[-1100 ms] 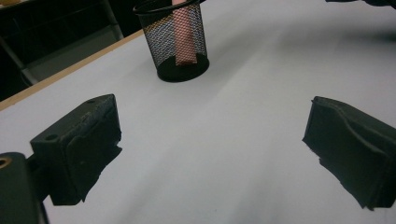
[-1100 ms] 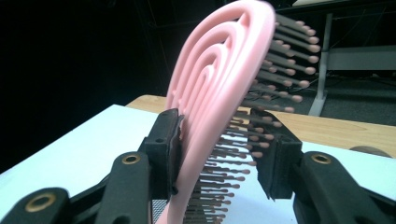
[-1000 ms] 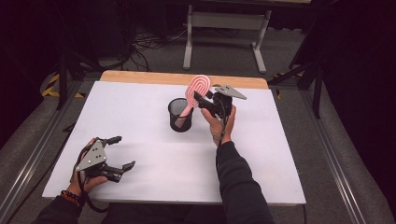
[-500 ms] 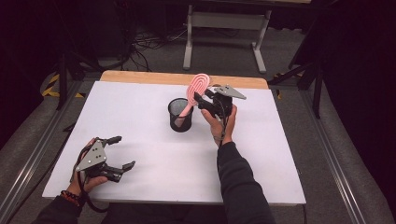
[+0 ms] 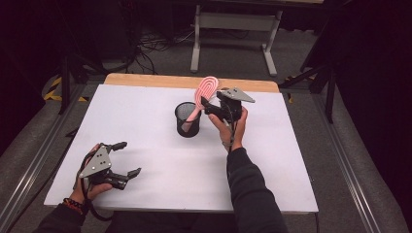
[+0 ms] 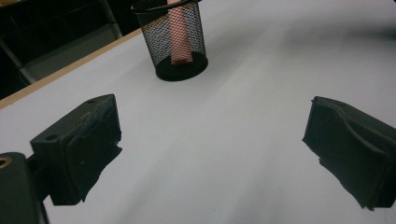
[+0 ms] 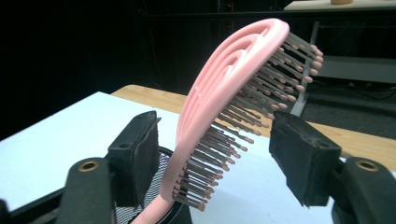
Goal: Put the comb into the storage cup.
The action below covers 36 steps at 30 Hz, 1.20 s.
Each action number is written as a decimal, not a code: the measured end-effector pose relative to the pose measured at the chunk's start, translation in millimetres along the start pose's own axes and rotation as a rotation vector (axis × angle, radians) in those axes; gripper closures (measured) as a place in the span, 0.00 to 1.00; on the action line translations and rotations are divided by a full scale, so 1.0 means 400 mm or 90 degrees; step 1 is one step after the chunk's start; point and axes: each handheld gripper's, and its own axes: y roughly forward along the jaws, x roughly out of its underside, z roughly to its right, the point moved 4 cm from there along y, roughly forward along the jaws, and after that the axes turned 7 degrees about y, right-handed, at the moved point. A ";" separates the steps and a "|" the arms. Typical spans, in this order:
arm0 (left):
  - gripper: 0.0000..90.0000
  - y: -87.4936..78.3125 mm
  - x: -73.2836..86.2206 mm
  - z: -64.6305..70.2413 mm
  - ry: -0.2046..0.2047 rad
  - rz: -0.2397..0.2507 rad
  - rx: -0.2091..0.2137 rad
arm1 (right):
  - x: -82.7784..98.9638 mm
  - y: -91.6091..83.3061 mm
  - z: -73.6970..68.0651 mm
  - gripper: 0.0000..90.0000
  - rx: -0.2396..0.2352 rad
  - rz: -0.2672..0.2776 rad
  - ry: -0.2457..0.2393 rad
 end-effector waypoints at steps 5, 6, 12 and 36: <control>0.05 -0.002 -0.002 0.000 0.001 0.002 -0.003 | -0.002 0.001 -0.004 0.33 0.003 0.001 -0.011; 0.05 -0.002 -0.002 0.000 0.001 0.002 -0.002 | -0.002 0.002 -0.005 0.32 0.004 -0.001 -0.011; 0.05 -0.001 -0.002 0.001 0.002 0.000 0.000 | -0.001 0.006 -0.007 0.21 0.020 -0.005 -0.024; 0.05 0.000 -0.003 0.004 0.006 0.000 0.002 | -0.007 0.004 -0.019 0.03 0.050 -0.010 -0.058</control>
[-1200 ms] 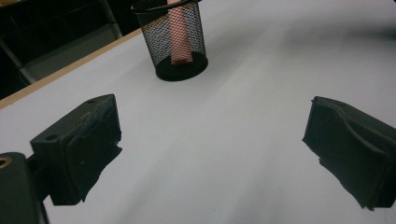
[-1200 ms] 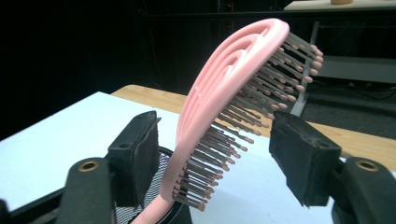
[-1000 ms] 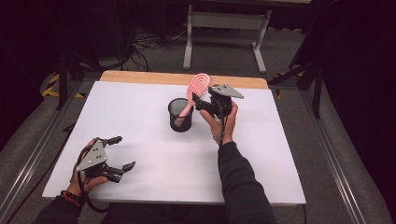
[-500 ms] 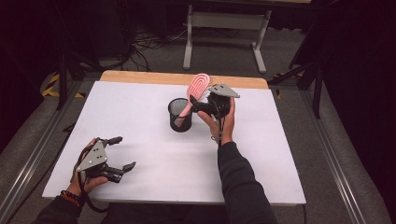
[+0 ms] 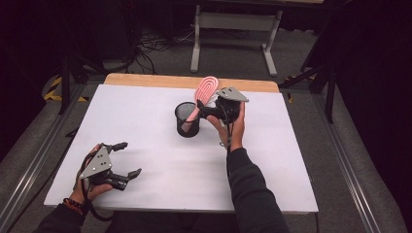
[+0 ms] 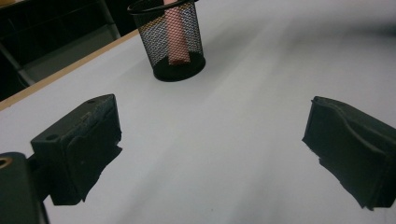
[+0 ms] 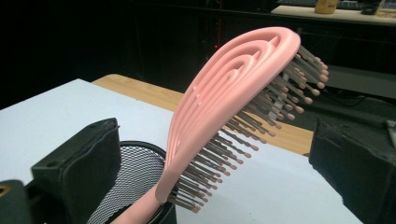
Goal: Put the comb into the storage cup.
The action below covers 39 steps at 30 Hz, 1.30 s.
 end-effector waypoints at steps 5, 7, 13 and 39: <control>0.05 0.002 0.002 0.000 0.001 -0.004 0.004 | -0.007 -0.009 -0.004 0.04 0.012 0.002 -0.016; 0.05 0.002 0.002 0.001 0.001 -0.004 0.004 | -0.011 -0.014 -0.008 0.04 0.009 0.003 -0.022; 0.05 0.004 0.002 0.001 0.001 -0.005 0.003 | -0.021 -0.028 -0.021 0.05 0.014 0.008 -0.045; 0.05 0.007 0.002 0.003 0.003 -0.007 0.002 | -0.004 -0.106 -0.062 0.05 0.000 0.026 -0.097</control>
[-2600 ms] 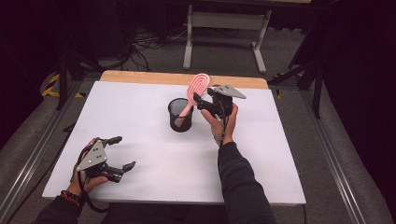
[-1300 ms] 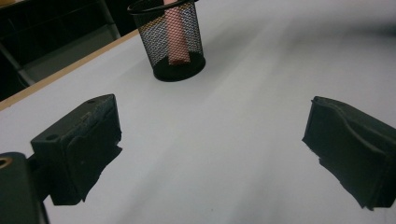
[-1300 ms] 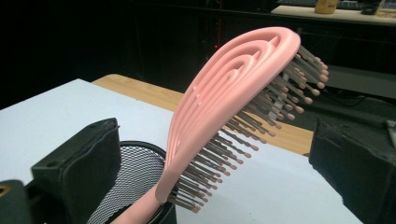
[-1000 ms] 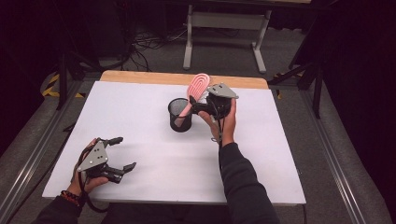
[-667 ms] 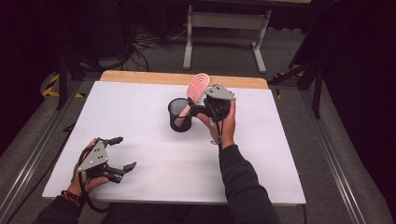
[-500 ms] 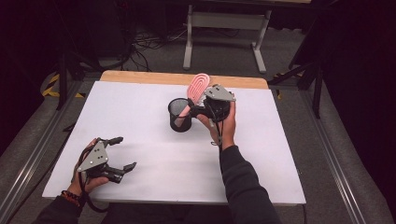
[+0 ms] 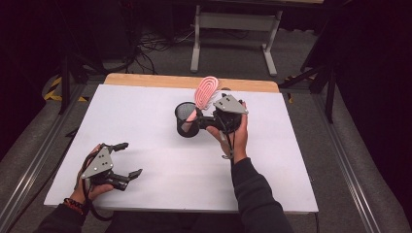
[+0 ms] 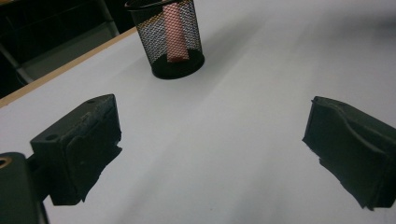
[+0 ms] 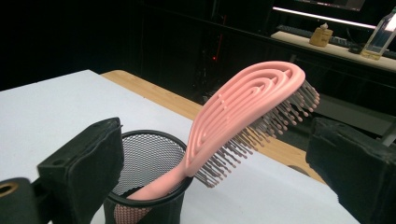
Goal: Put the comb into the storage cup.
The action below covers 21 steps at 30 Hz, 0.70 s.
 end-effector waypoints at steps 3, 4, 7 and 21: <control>0.05 0.000 0.000 0.000 0.000 0.000 0.000 | 0.004 -0.013 -0.003 0.05 -0.014 -0.003 -0.001; 0.05 0.000 0.000 0.000 0.000 0.000 0.000 | 0.004 -0.013 -0.003 0.05 -0.014 -0.003 -0.001; 0.05 0.000 0.001 0.000 0.000 -0.002 -0.001 | 0.008 -0.025 -0.006 0.06 -0.019 0.002 -0.008; 0.05 0.004 0.002 0.000 -0.006 -0.004 -0.002 | 0.032 -0.057 -0.002 0.06 -0.031 0.012 -0.026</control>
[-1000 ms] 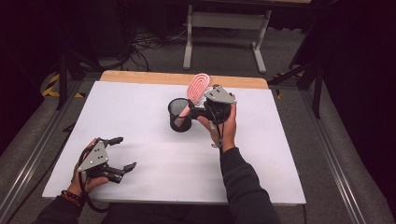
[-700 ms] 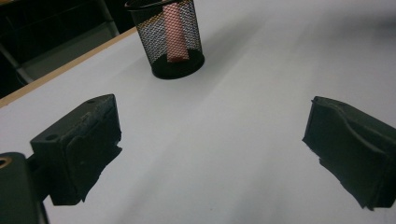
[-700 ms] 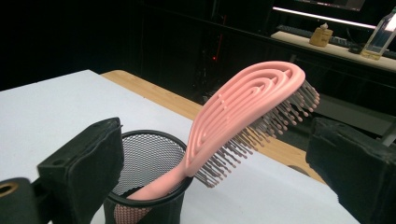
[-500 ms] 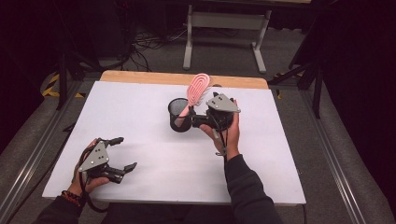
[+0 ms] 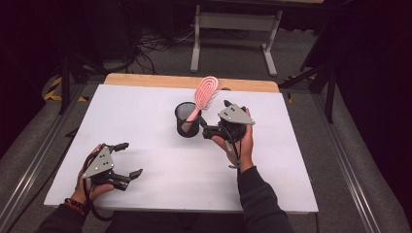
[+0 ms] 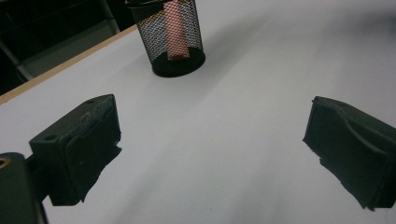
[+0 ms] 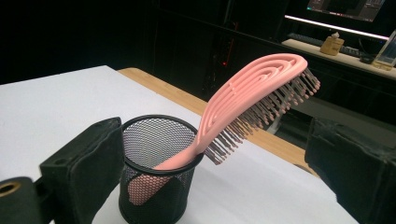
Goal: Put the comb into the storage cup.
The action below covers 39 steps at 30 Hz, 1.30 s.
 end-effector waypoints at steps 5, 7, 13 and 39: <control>0.05 0.003 0.000 0.003 -0.001 -0.002 0.006 | 0.005 -0.005 -0.002 0.06 -0.021 0.001 -0.004; 0.05 0.003 0.000 0.003 0.001 -0.003 0.005 | 0.006 -0.005 -0.005 0.06 -0.022 0.001 -0.014; 0.05 0.003 0.002 0.001 -0.001 -0.004 0.004 | 0.016 -0.003 -0.014 0.06 -0.025 -0.004 -0.025; 0.05 -0.002 -0.002 0.001 0.005 -0.001 -0.001 | -0.005 -0.090 -0.002 0.07 -0.019 0.026 -0.052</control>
